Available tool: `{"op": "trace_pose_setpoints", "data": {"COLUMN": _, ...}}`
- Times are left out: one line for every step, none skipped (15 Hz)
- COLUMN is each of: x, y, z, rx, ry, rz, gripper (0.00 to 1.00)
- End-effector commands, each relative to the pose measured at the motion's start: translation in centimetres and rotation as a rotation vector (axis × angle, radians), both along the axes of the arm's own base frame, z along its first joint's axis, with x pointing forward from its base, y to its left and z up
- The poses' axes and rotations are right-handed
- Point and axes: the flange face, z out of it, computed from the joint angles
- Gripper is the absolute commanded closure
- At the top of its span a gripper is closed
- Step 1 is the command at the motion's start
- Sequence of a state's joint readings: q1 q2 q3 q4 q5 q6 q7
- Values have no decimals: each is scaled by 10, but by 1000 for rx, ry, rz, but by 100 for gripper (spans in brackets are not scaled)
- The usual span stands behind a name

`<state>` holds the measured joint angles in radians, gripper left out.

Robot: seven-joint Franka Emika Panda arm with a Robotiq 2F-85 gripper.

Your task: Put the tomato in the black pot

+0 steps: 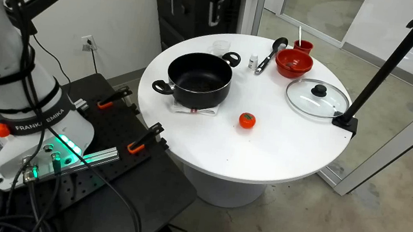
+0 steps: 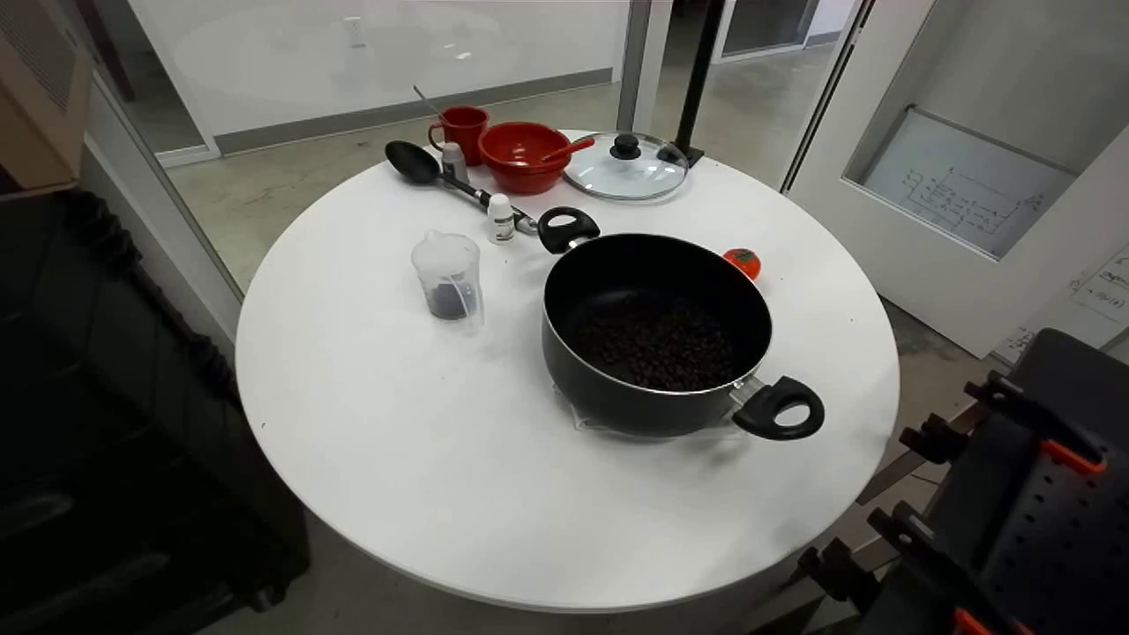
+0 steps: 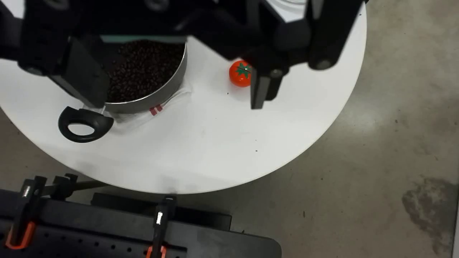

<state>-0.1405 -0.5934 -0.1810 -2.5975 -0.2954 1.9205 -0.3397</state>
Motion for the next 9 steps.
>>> {"op": "trace_pose_setpoints", "data": {"x": 0, "y": 0, "z": 0, "rx": 0, "ry": 1, "rz": 0, "gripper": 0}}
{"op": "trace_pose_setpoints", "data": {"x": 0, "y": 0, "z": 0, "rx": 0, "ry": 1, "rz": 0, "gripper": 0}}
{"op": "trace_pose_setpoints", "data": {"x": 0, "y": 0, "z": 0, "rx": 0, "ry": 1, "rz": 0, "gripper": 0}}
{"op": "trace_pose_setpoints", "data": {"x": 0, "y": 0, "z": 0, "rx": 0, "ry": 1, "rz": 0, "gripper": 0}}
{"op": "trace_pose_setpoints", "data": {"x": 0, "y": 0, "z": 0, "rx": 0, "ry": 1, "rz": 0, "gripper": 0}}
{"op": "trace_pose_setpoints", "data": {"x": 0, "y": 0, "z": 0, "rx": 0, "ry": 1, "rz": 0, "gripper": 0}}
{"op": "trace_pose_setpoints", "data": {"x": 0, "y": 0, "z": 0, "rx": 0, "ry": 1, "rz": 0, "gripper": 0}}
{"op": "trace_pose_setpoints", "data": {"x": 0, "y": 0, "z": 0, "rx": 0, "ry": 1, "rz": 0, "gripper": 0}}
{"op": "trace_pose_setpoints", "data": {"x": 1, "y": 0, "z": -1, "rx": 0, "ry": 29, "rz": -3, "gripper": 0}}
